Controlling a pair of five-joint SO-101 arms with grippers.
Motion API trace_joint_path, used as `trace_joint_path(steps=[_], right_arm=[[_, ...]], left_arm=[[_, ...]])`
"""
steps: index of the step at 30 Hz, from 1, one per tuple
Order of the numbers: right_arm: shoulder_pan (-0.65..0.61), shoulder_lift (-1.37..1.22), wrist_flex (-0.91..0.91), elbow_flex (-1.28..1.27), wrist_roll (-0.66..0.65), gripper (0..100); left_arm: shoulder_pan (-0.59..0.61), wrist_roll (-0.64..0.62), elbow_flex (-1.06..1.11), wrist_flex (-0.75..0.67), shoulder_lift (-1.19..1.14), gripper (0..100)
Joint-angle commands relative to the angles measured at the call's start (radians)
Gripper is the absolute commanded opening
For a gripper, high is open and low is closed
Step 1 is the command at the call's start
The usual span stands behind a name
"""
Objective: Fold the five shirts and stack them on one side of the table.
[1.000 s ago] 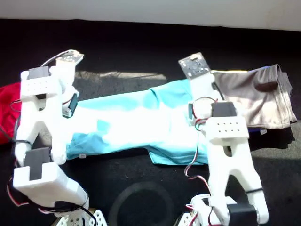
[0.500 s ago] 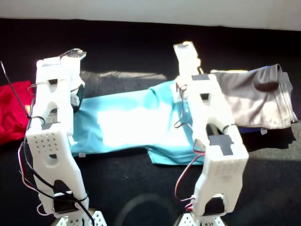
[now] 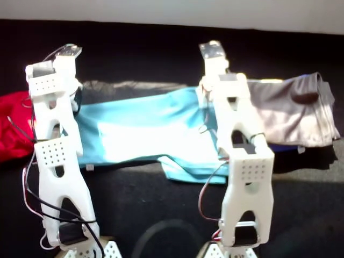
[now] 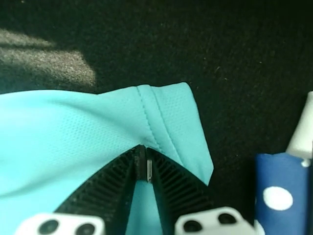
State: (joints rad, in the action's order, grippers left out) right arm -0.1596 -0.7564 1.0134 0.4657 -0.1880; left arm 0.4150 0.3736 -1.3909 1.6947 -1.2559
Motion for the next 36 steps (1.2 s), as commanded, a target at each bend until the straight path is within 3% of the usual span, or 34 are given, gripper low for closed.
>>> trace_joint_path(steps=[1,8,24,36], right_arm=[[0.036,0.007,0.107,0.140,0.008,2.6],[0.002,0.002,0.271,0.387,0.011,2.6],[-0.073,-0.111,0.209,0.424,0.005,2.6],[0.002,-0.236,0.131,0.426,0.005,2.6]], left_arm=[[0.059,0.009,-0.104,0.029,0.022,1],[0.091,0.011,-0.114,0.046,0.047,1],[-0.079,-0.083,-0.114,0.040,0.096,1],[0.090,-0.084,-0.119,-0.069,-0.068,1]])
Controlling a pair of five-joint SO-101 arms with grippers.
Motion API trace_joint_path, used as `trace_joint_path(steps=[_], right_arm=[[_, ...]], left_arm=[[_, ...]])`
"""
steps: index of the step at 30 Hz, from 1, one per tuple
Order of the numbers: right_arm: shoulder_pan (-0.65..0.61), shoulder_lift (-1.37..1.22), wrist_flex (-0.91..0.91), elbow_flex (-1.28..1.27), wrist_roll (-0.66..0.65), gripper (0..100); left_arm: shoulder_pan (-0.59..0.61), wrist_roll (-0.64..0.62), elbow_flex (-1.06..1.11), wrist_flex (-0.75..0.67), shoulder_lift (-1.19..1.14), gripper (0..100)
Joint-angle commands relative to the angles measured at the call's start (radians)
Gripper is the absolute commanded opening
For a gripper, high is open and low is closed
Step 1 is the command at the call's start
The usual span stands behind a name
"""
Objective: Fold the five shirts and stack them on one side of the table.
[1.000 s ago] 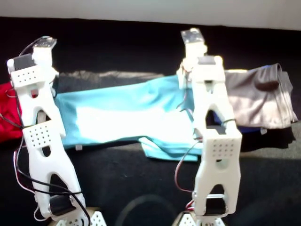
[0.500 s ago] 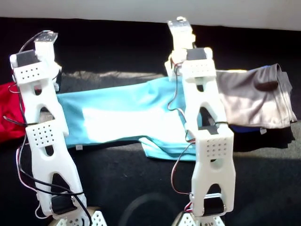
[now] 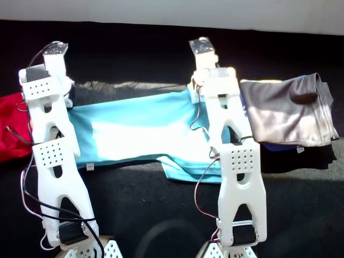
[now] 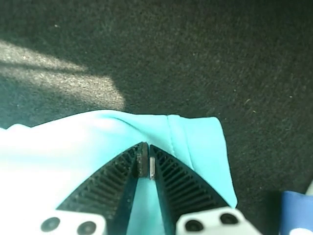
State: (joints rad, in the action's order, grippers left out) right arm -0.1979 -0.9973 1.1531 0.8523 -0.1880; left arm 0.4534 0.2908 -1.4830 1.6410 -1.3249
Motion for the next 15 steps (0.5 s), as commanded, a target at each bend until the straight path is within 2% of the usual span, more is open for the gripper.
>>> trace_joint_path(steps=[1,6,15], right_arm=[[0.047,0.008,-0.005,0.039,0.005,2.6],[0.056,0.044,0.050,0.104,0.008,2.6],[0.042,0.116,0.309,0.387,0.005,2.6]], left_arm=[[0.054,-0.002,-0.027,-0.014,0.001,1],[0.048,-0.002,-0.028,0.009,0.056,1],[-0.035,-0.006,-0.021,0.123,0.314,1]])
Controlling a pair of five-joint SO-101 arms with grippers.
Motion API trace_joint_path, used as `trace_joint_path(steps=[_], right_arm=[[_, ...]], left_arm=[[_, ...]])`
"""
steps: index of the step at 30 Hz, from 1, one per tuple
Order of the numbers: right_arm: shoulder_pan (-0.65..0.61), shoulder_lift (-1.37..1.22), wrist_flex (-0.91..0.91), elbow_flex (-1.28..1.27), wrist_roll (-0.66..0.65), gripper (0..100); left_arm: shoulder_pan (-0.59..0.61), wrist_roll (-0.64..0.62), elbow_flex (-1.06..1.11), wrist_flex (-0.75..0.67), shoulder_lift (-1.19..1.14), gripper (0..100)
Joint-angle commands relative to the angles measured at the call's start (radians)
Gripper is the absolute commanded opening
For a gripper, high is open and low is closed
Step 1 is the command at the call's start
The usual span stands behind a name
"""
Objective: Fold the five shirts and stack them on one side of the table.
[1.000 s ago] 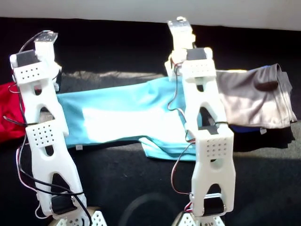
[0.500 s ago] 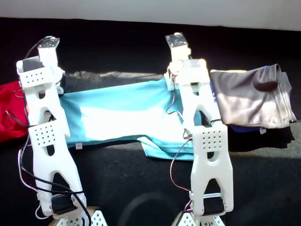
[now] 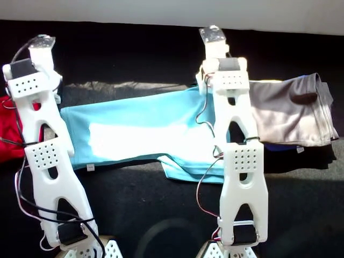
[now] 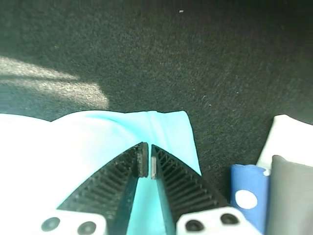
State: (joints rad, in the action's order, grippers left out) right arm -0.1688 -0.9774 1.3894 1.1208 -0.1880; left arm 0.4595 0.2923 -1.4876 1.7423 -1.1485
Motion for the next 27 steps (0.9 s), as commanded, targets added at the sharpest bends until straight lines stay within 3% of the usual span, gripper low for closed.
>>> trace_joint_path(steps=[1,6,9,18,22,27], right_arm=[[0.013,0.096,0.108,0.148,0.005,2.6],[0.018,0.096,0.292,0.315,0.005,2.6],[0.019,0.094,0.374,0.420,0.005,2.6],[0.019,0.154,0.378,0.504,0.008,2.6],[0.005,0.325,0.378,0.361,0.008,2.6],[-0.028,0.636,0.375,-0.099,0.003,2.6]], left_arm=[[-0.047,-0.009,-0.015,0.025,0.166,1],[-0.071,-0.011,0.093,0.028,0.311,1],[-0.073,-0.011,0.305,0.028,0.429,1],[-0.071,-0.025,0.952,-0.009,0.794,1],[-0.071,-0.035,1.248,-0.183,0.883,1],[-0.067,-0.035,1.578,-0.370,0.966,1]])
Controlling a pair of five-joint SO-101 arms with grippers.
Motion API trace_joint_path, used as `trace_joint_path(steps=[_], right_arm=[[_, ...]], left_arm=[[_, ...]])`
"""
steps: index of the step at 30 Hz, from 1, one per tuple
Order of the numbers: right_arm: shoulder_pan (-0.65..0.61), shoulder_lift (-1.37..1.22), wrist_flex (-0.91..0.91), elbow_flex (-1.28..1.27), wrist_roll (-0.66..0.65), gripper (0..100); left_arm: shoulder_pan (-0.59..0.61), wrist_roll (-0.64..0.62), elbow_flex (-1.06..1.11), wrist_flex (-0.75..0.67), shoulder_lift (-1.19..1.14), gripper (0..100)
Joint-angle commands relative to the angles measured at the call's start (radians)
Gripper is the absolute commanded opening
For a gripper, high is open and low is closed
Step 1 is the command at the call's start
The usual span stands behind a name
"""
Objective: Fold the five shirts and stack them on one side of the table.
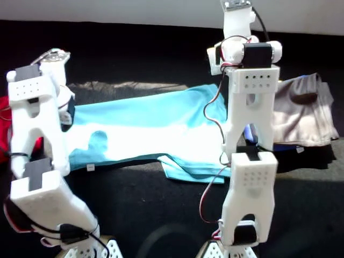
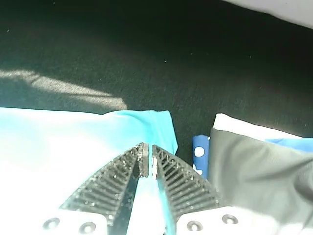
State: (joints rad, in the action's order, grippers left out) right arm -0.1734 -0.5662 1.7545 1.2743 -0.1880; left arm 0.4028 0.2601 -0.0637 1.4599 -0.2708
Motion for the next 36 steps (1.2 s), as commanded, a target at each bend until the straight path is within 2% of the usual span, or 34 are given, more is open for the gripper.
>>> trace_joint_path(steps=[1,8,11,16,21,26,31,36], right_arm=[[-0.028,0.282,0.010,-0.357,0.003,2.6],[-0.031,0.556,0.005,-0.895,0.002,2.6],[-0.038,0.642,-0.016,-1.081,-0.043,2.6],[-0.036,0.777,-0.174,-1.402,-0.081,2.6],[-0.039,0.891,-0.340,-1.681,-0.083,2.6],[-0.096,0.966,-0.426,-1.886,-0.144,2.6],[-0.237,1.026,-0.472,-2.005,-0.206,2.9],[-0.266,1.029,-0.530,-2.043,-0.219,3.9]], left_arm=[[-0.010,-0.003,0.200,-0.114,0.108,1],[-0.010,-0.002,0.421,-0.140,0.295,1],[-0.013,-0.002,0.512,-0.176,0.357,1],[-0.010,0.005,0.642,-0.348,0.367,1],[0.071,0.081,0.676,-0.377,0.369,1],[0.156,0.123,0.633,-0.385,0.369,1],[0.151,0.118,0.628,-0.385,0.369,1],[0.153,0.117,0.636,-0.384,0.369,1]])
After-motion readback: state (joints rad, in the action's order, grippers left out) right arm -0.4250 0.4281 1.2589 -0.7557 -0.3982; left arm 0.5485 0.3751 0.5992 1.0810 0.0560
